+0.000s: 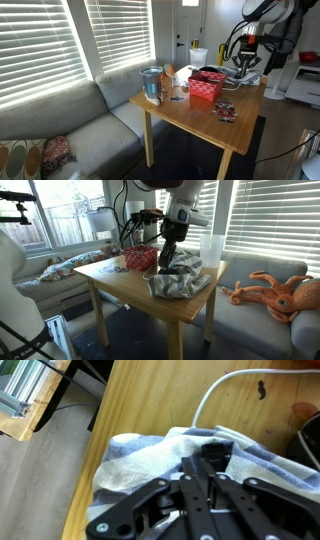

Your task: Pick up the toy car from the towel and put it in the red basket.

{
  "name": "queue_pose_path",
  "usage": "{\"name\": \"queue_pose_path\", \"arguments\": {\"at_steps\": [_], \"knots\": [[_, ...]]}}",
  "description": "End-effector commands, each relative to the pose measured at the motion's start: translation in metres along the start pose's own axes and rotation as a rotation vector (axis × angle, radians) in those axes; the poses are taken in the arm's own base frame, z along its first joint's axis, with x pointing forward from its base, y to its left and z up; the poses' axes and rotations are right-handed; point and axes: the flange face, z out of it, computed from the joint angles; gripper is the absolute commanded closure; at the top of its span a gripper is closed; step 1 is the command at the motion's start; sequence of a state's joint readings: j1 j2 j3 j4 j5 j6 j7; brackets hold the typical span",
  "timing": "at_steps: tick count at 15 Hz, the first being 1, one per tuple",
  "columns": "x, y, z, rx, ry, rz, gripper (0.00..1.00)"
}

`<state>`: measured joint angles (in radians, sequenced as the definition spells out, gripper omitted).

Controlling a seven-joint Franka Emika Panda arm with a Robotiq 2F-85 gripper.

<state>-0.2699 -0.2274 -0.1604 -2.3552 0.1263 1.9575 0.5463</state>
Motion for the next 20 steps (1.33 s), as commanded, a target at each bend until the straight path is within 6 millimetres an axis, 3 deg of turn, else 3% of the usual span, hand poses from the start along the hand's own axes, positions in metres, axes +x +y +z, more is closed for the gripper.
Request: {"name": "queue_pose_path", "arguments": {"at_steps": [1,2,6,20], "knots": [[0.0052,-0.0101,0.0028,-0.007,0.013,0.023,0.77],[0.0058,-0.0109,0.0032,-0.004,0.016,0.024,0.8],[0.0068,-0.0117,0.0018,0.003,0.023,0.025,0.8],[0.0046,-0.0201,-0.0043,0.056,0.033,0.025,0.63]]}}
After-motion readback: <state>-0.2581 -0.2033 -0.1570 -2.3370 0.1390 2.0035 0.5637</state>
